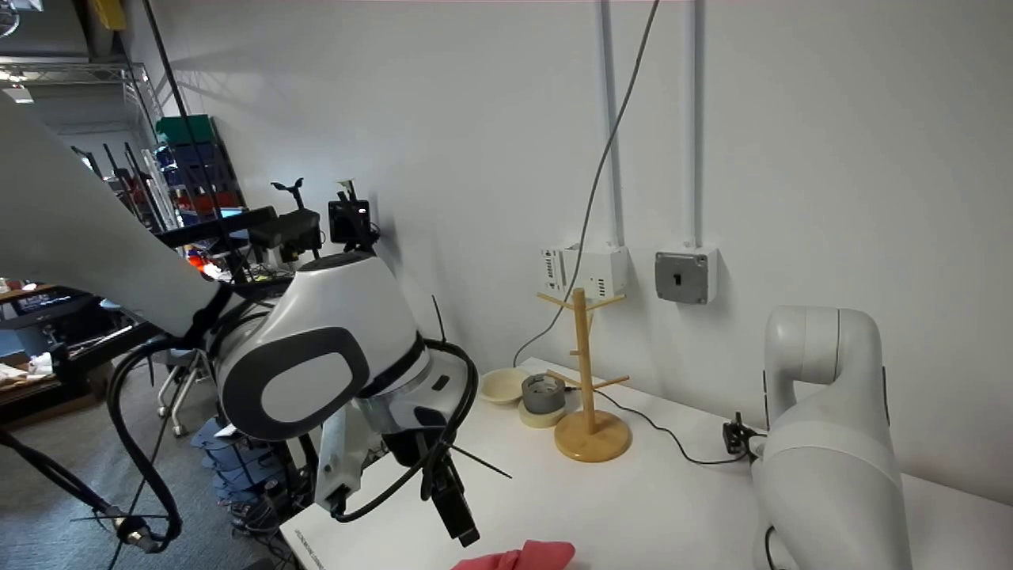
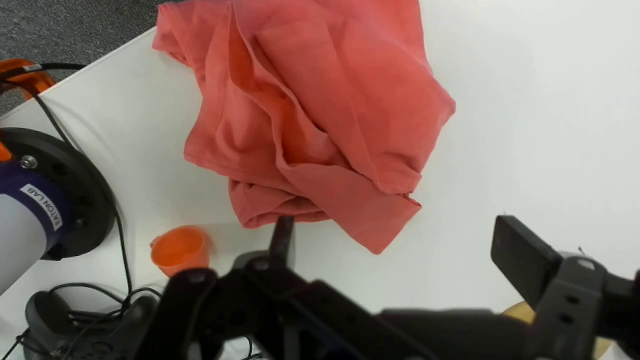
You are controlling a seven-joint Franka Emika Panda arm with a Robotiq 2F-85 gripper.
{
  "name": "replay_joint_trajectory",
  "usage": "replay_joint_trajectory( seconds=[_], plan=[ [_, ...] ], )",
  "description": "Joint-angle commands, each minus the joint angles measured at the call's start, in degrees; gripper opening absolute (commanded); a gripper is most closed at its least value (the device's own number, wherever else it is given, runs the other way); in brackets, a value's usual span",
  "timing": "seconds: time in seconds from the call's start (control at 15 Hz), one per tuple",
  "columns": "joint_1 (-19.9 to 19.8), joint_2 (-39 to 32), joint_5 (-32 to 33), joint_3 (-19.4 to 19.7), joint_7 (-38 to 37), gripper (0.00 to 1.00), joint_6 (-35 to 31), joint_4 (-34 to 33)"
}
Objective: Fold the orange cloth
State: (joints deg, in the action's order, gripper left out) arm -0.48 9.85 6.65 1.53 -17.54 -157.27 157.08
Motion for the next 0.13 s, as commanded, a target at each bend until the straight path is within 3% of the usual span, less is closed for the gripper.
replay_joint_trajectory(
  seconds=[0.0,0.07],
  plan=[
    [-1.3,0.0,-0.7,-1.4,0.6,1.00,0.1,0.0],
    [-1.3,0.0,-0.7,-1.4,0.6,1.00,0.1,0.0]
  ],
)
